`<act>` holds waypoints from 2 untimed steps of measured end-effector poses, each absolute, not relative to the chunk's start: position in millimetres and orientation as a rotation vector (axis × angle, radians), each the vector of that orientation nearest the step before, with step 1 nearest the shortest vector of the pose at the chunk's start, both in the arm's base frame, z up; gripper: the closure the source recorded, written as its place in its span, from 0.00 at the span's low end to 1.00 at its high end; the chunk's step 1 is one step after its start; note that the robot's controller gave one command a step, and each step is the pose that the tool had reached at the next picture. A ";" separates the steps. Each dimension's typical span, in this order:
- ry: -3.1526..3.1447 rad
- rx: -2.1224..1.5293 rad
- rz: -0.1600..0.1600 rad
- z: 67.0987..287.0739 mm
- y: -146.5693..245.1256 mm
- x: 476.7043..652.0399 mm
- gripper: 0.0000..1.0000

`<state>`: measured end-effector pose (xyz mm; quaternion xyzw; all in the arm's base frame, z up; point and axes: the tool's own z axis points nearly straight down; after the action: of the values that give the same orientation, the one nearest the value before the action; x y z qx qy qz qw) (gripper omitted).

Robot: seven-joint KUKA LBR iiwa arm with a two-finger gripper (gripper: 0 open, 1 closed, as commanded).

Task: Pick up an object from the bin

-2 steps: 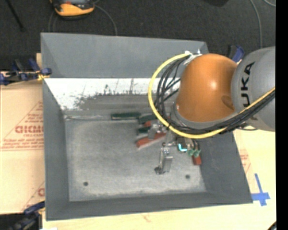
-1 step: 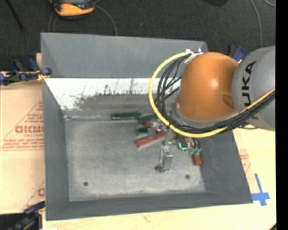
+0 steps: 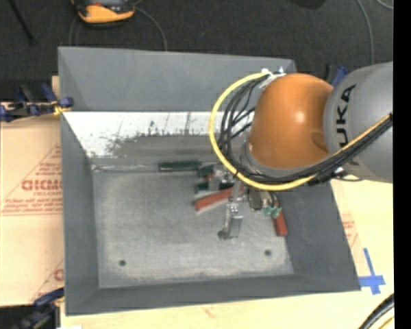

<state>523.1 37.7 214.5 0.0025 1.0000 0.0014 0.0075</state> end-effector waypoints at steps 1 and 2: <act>3.129 0.003 -0.001 145.3 7.5 583.0 0.00; 3.137 0.041 0.001 116.8 5.8 591.3 0.00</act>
Offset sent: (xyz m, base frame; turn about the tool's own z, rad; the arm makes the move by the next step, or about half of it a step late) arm 0.0158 -0.0244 -0.1053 0.0720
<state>591.3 5.8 116.8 0.0132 0.9999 0.0004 0.0021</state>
